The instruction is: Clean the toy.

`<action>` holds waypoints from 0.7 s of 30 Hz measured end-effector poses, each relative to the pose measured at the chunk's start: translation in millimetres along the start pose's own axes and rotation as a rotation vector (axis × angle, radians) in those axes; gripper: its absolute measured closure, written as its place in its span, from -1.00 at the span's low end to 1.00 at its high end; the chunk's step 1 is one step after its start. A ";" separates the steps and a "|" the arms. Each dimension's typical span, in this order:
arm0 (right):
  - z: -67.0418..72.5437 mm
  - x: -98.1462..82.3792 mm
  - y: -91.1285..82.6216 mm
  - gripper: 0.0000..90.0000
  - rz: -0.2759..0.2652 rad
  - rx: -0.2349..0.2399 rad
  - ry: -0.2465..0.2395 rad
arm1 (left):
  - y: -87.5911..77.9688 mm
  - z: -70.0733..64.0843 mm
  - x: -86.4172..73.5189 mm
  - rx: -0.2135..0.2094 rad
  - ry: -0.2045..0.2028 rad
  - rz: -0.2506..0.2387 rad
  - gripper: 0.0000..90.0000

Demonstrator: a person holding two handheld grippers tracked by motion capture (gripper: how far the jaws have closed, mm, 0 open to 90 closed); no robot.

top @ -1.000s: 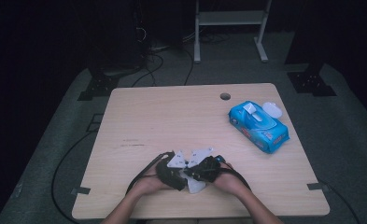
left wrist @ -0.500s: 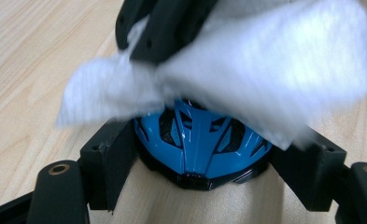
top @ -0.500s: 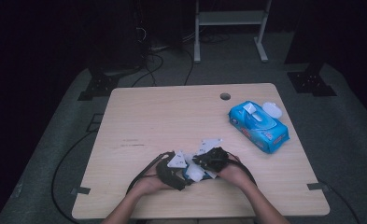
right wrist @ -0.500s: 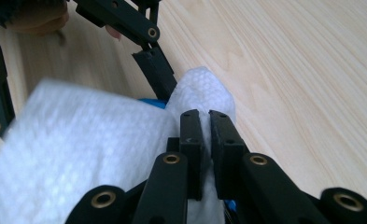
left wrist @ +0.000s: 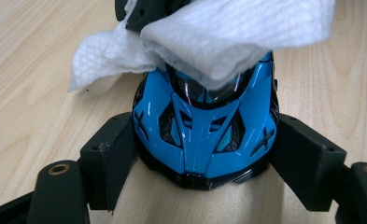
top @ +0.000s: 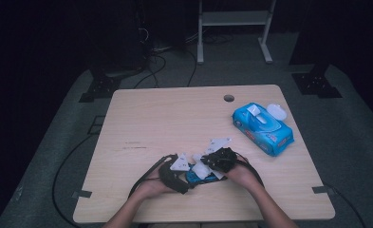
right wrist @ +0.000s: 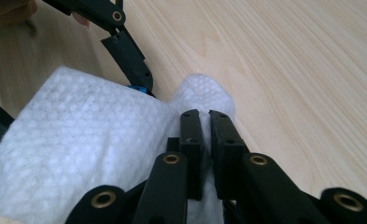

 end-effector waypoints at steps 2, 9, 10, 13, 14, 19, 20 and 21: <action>3.6 2.6 1.2 0.87 -0.002 -0.004 -0.016 | -0.1 0.1 0.0 -0.001 0.002 0.002 -0.44; 13.2 10.1 5.1 0.87 -0.013 0.017 -0.054 | -0.1 0.0 -0.1 -0.001 0.000 0.001 -0.44; 8.6 6.8 3.9 0.87 -0.010 0.018 -0.044 | -0.1 0.0 -0.1 -0.001 0.000 0.001 -0.44; 3.2 3.2 2.6 0.87 -0.002 0.006 -0.017 | 0.0 0.0 -0.1 -0.001 0.001 0.001 -0.44; 4.0 3.7 2.9 0.87 -0.005 0.003 -0.022 | -0.2 0.0 0.0 -0.001 0.002 0.003 -0.44; 20.3 13.8 6.9 0.86 -0.029 0.029 -0.053 | -0.1 -0.3 -0.1 -0.002 -0.005 0.001 -0.44; 20.8 14.8 7.3 0.86 -0.026 0.029 -0.062 | -0.1 -0.3 -0.1 -0.002 -0.005 0.001 -0.44; 19.4 14.4 7.3 0.86 -0.026 0.034 -0.061 | -0.1 -0.4 -0.1 -0.002 -0.004 0.000 -0.44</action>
Point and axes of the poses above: each handheld gripper's, and its own axes: y roughly forward along the jaws, x roughly out of its top, z roughly to its left, the point moved 2 cm from there along y, roughly forward along the jaws, and after that the axes turned 8 degrees about -x, right-handed, at the moved point
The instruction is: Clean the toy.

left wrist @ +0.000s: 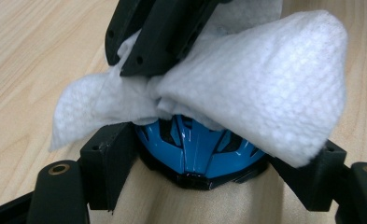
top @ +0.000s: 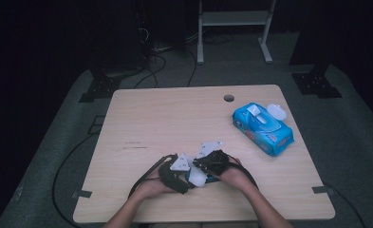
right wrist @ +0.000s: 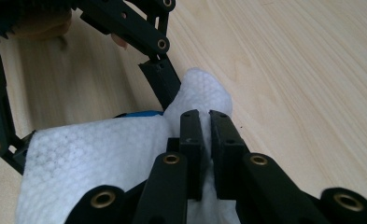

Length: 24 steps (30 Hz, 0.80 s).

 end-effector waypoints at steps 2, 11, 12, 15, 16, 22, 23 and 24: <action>-3.7 -3.0 -1.3 0.87 0.007 -0.001 0.006 | -0.1 0.5 0.0 0.000 0.004 0.001 -0.44; -7.9 -9.0 -7.1 0.87 0.003 0.002 0.046 | -0.2 0.5 0.0 0.001 0.007 0.002 -0.44; -8.1 -9.4 -9.0 0.87 0.006 0.000 0.037 | -0.1 0.4 0.1 0.000 0.006 0.002 -0.44; -11.9 -12.0 -11.9 0.87 0.006 -0.008 0.036 | 0.1 0.6 -0.1 -0.002 -0.002 0.000 -0.44; -14.9 -14.5 -14.4 0.87 0.013 -0.020 0.039 | 0.2 0.6 -0.1 -0.002 -0.004 -0.002 -0.44; -31.3 -33.8 -26.4 0.87 0.025 -0.036 0.119 | 0.8 1.5 0.1 -0.009 -0.007 -0.001 -0.44; -30.6 -33.3 -26.3 0.87 0.025 -0.043 0.111 | 0.5 1.6 -0.1 -0.010 -0.007 0.001 -0.44; -28.4 -31.4 -25.3 0.87 0.027 -0.049 0.099 | 0.3 1.5 -0.2 -0.009 -0.008 0.002 -0.44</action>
Point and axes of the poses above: each handheld gripper's, and its own axes: y roughly forward along the jaws, x roughly out of its top, z roughly to its left, the point moved 2 cm from there along y, roughly forward along the jaws, and after that the axes turned 8 degrees about -x, right-handed, at the moved point
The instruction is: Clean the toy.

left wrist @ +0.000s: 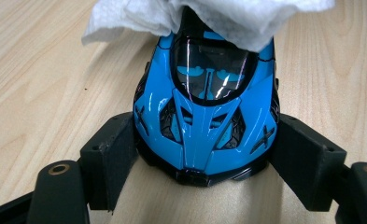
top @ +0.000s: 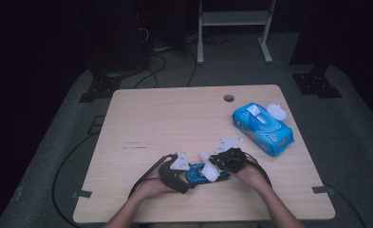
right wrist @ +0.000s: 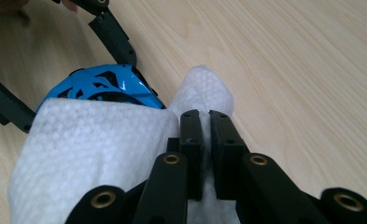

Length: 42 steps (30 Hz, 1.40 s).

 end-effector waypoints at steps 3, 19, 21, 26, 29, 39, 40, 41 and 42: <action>4.2 2.9 0.7 0.87 -0.009 -0.001 -0.014 | -0.2 0.0 0.0 0.000 0.001 0.002 -0.44; -7.1 -18.2 -16.7 0.86 -0.011 -0.023 0.018 | 0.0 -0.3 0.1 0.000 -0.003 0.000 -0.44; -3.2 -15.4 -14.5 0.86 -0.019 -0.018 0.010 | 0.1 -0.3 -0.1 -0.002 -0.006 -0.003 -0.44; -3.7 -14.6 -14.3 0.86 -0.016 -0.011 0.001 | 0.2 -0.3 0.0 -0.002 -0.005 -0.003 -0.44; -6.8 -18.4 -16.5 0.87 -0.011 -0.021 0.013 | 0.2 -0.2 -0.1 -0.002 -0.004 -0.004 -0.44; -5.5 -22.9 -27.9 0.86 -0.017 -0.030 -0.002 | 0.2 -0.2 -0.1 -0.002 -0.003 -0.004 -0.44; -5.4 -23.8 -29.1 0.87 -0.016 -0.027 0.001 | 0.2 -0.2 -0.1 -0.002 -0.003 -0.004 -0.44; -4.5 -25.3 -31.2 0.86 -0.020 -0.030 0.001 | 0.2 -0.1 -0.1 -0.002 -0.003 -0.004 -0.44; -3.8 -25.9 -31.9 0.86 -0.025 -0.030 0.003 | 0.2 -0.1 -0.1 -0.003 -0.002 -0.004 -0.44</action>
Point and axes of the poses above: each handheld gripper's, and its own axes: y roughly forward along the jaws, x roughly out of its top, z roughly to its left, the point moved 2 cm from there along y, roughly forward along the jaws, and after that the axes turned 8 degrees about -x, right-handed, at the moved point
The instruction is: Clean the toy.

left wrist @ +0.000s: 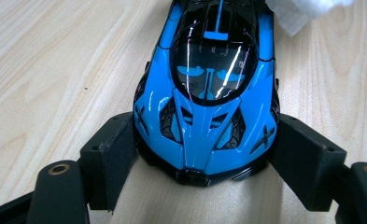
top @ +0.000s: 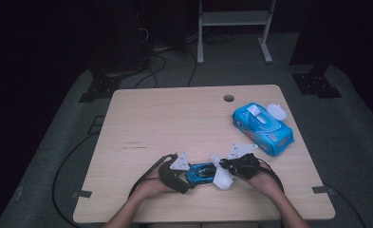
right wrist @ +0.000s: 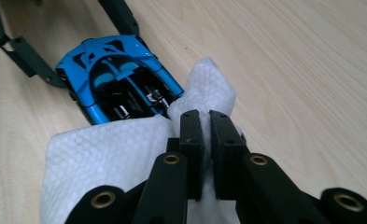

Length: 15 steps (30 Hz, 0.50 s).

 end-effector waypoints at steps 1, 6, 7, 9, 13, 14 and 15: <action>1.4 -0.9 -1.4 0.87 -0.004 0.001 -0.003 | 0.0 0.0 0.0 0.000 -0.001 0.000 -0.44; 9.6 -7.3 -8.6 0.86 -0.015 0.015 -0.016 | -0.2 -0.2 -0.2 0.002 -0.001 0.002 -0.44; 11.5 -9.5 -9.4 0.86 -0.009 0.010 -0.020 | -0.2 0.0 -0.1 0.001 -0.001 0.002 -0.44; 13.0 -11.4 -9.9 0.86 -0.007 0.009 -0.021 | -0.2 0.0 0.0 0.001 0.001 0.002 -0.44; 15.0 -14.4 -11.2 0.86 -0.017 0.017 -0.008 | -0.2 -0.1 -0.1 0.002 -0.001 0.002 -0.44; 15.0 -14.4 -11.2 0.86 -0.017 0.017 -0.008 | -0.2 -0.1 -0.1 0.002 -0.001 0.002 -0.44; 14.5 -14.4 -11.4 0.86 -0.018 0.017 -0.010 | -0.2 0.0 -0.1 0.001 -0.001 0.002 -0.44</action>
Point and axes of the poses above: each handheld gripper's, and its own axes: y roughly forward along the jaws, x roughly out of its top, z roughly to its left, the point moved 2 cm from there along y, roughly forward along the jaws, and after that the axes turned 8 degrees about -x, right-handed, at the moved point
